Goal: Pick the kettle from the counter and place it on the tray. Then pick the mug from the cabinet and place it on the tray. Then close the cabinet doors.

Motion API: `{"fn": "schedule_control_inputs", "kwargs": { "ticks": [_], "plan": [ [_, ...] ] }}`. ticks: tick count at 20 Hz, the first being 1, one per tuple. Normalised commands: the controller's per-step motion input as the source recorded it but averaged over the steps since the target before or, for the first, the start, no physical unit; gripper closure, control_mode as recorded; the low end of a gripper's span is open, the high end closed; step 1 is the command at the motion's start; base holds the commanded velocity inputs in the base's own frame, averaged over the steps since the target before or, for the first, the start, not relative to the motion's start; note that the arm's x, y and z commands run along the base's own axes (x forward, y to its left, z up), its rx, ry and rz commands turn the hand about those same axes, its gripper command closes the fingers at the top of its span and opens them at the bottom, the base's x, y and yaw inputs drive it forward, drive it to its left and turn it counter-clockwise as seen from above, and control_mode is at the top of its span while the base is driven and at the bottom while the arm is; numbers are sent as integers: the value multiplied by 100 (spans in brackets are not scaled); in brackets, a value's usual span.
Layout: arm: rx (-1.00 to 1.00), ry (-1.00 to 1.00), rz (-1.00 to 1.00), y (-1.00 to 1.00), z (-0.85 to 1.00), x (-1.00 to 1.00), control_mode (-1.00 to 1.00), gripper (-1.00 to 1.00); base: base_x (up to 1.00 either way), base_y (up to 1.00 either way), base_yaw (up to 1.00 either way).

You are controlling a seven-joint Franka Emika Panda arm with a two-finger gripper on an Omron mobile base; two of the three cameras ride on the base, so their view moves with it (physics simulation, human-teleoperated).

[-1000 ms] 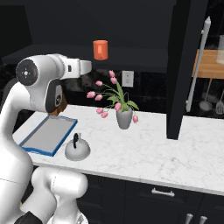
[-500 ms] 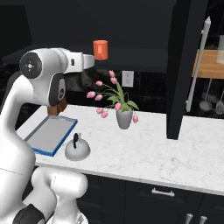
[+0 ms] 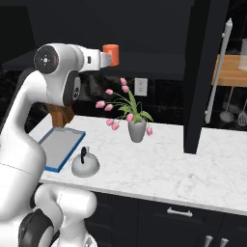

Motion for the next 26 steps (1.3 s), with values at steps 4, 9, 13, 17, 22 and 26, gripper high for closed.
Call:
{"fn": "schedule_control_inputs", "kwargs": {
  "ticks": [4, 9, 13, 17, 22, 26],
  "plan": [
    [1, 3, 4, -13, -1, 45, -100, -100, 0, 0, 0],
    [1, 1, 11, 0, -8, 54, -100, -100, 0, 0, 0],
    [8, 0, 11, -14, -22, 40, -100, -100, 0, 0, 0],
    [10, 0, 7, -26, -20, 27, -100, -100, 0, 0, 0],
    [3, 1, 1, -3, -5, 32, -100, -100, 0, 0, 0],
    [0, 3, 0, 8, 1, 38, -100, -100, 0, 0, 0]
  ]
}}
